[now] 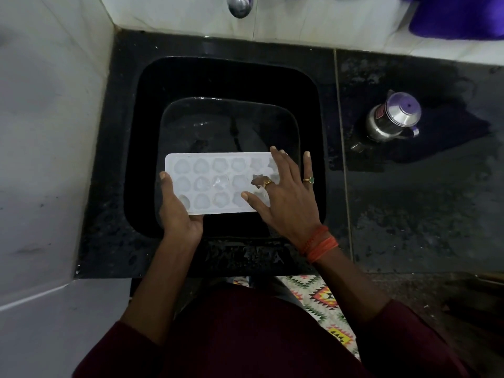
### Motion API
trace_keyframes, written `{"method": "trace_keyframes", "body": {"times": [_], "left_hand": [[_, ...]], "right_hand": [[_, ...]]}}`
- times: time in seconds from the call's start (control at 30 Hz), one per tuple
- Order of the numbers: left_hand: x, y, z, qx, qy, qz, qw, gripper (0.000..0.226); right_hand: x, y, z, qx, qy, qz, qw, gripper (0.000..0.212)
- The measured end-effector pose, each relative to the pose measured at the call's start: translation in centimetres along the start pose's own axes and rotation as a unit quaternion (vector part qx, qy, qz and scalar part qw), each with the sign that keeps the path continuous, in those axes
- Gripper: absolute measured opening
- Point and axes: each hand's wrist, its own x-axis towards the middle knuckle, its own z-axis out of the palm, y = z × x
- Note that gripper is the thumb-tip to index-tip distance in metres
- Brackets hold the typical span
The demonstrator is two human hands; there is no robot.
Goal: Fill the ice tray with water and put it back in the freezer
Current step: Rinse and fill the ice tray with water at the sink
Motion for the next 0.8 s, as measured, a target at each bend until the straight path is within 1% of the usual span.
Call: {"method": "trace_keyframes", "body": {"times": [0.23,0.43,0.67,0.8], "left_hand": [[-0.06,-0.05,0.0,-0.001,-0.005,-0.003,1.0,0.047],[-0.28,-0.18,0.05,-0.002,-0.005,-0.01,1.0,0.047],[-0.49,0.05,-0.06,0.004,-0.003,-0.004,1.0,0.047],[-0.52,0.04,-0.12,0.004,0.006,-0.002,1.0,0.051]], "right_hand": [[0.05,0.08,0.03,-0.023,-0.001,0.001,1.0,0.053],[-0.2,-0.19,0.2,-0.026,-0.007,0.007,1.0,0.06],[-0.29,-0.22,0.16,-0.025,-0.002,0.006,1.0,0.055],[-0.3,-0.32,0.16,-0.021,0.023,0.0,1.0,0.054]]}}
